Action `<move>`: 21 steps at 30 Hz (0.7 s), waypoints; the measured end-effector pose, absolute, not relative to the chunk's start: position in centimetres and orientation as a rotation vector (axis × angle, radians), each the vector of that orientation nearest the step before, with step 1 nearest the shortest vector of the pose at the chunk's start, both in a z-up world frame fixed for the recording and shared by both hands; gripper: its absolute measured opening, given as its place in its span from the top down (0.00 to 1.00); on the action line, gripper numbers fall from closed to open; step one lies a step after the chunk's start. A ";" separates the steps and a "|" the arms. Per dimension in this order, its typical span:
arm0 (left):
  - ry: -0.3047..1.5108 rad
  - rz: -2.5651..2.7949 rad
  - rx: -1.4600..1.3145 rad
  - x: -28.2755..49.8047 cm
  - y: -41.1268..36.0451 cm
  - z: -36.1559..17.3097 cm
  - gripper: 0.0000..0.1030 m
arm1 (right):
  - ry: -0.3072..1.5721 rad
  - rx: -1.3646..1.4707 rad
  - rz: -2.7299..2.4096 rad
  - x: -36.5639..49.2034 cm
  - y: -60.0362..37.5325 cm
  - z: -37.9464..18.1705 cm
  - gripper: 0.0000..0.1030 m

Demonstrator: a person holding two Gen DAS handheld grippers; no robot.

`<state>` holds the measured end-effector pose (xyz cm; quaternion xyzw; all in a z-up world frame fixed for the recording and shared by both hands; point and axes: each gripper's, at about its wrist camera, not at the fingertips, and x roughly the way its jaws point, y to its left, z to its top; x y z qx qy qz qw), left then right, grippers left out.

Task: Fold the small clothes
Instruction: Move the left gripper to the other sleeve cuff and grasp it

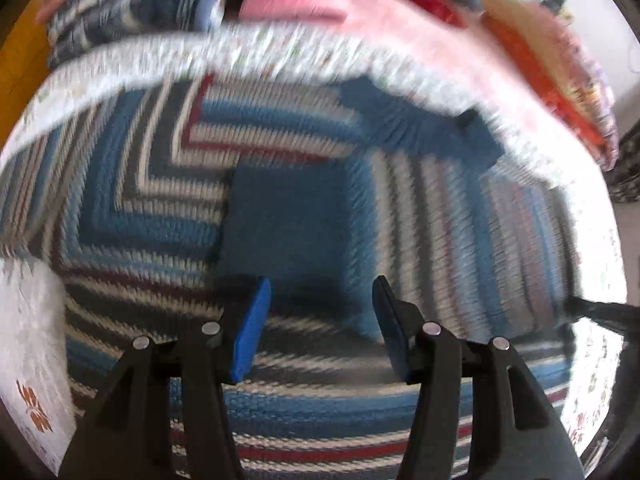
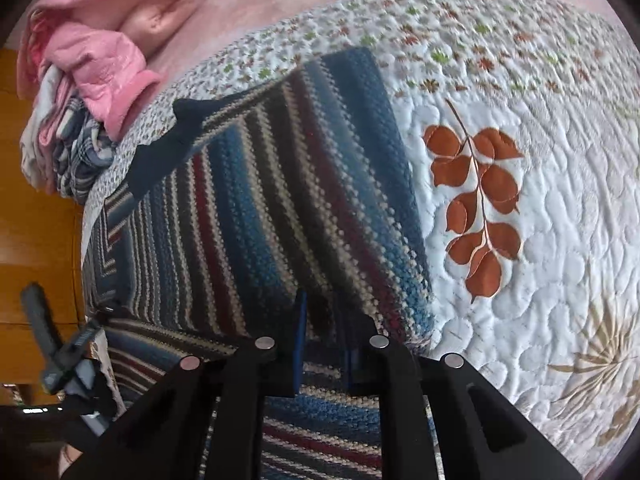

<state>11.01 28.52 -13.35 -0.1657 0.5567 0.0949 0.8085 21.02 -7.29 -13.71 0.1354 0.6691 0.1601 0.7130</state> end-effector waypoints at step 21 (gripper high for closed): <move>1.120 0.523 -0.455 2.0 48.3 -4.9 0.29 | 1.328 0.123 0.487 18.6 0.0 -8.1 0.33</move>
